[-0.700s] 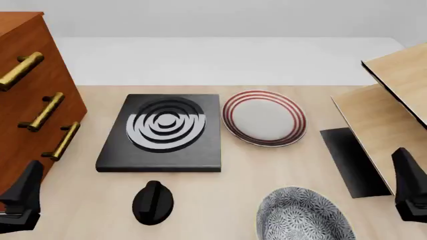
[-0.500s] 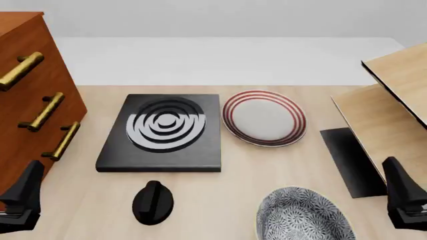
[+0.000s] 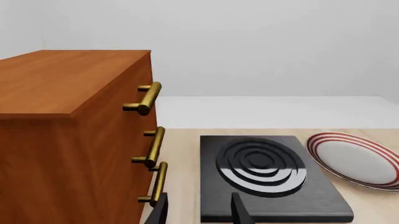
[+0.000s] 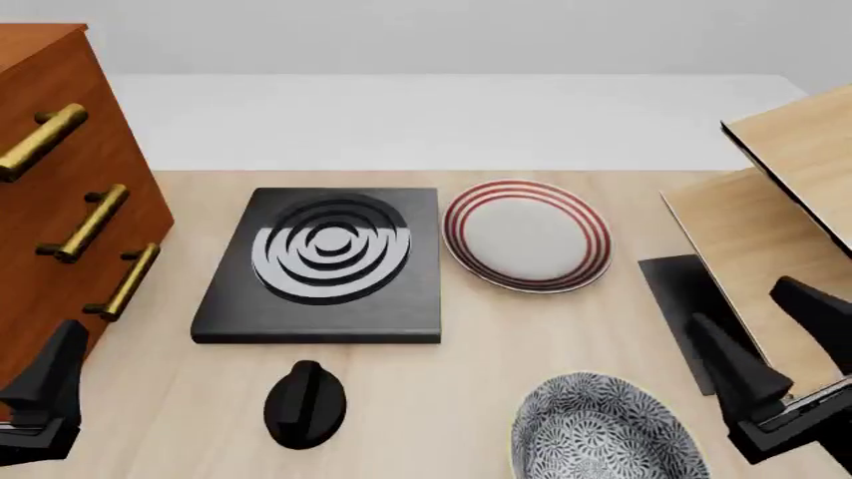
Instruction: Pick up the cream cheese and put it in the bowl.
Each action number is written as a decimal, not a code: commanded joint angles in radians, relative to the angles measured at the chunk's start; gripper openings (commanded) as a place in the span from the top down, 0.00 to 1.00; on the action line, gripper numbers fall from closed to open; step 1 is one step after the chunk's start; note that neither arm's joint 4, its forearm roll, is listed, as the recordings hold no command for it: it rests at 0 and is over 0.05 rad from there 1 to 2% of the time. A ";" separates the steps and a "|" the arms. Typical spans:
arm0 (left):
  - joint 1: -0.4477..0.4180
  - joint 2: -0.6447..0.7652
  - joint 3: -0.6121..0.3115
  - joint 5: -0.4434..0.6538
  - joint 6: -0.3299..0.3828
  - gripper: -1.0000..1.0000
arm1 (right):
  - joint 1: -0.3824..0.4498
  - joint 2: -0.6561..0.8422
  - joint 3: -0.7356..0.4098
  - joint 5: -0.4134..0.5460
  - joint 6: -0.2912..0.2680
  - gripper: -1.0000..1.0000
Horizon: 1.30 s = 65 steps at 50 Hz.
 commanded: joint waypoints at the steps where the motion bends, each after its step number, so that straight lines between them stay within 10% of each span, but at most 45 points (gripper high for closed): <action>1: 0.000 0.000 0.000 0.000 0.000 0.00 | 0.169 0.219 -0.063 -0.078 -0.066 0.00; 21: 0.000 0.000 0.000 0.000 0.000 0.00 | 0.389 0.661 -0.146 -0.327 -0.119 0.00; 65: 0.000 0.000 0.000 0.000 0.000 0.00 | 0.790 1.349 -0.563 -0.486 -0.097 0.00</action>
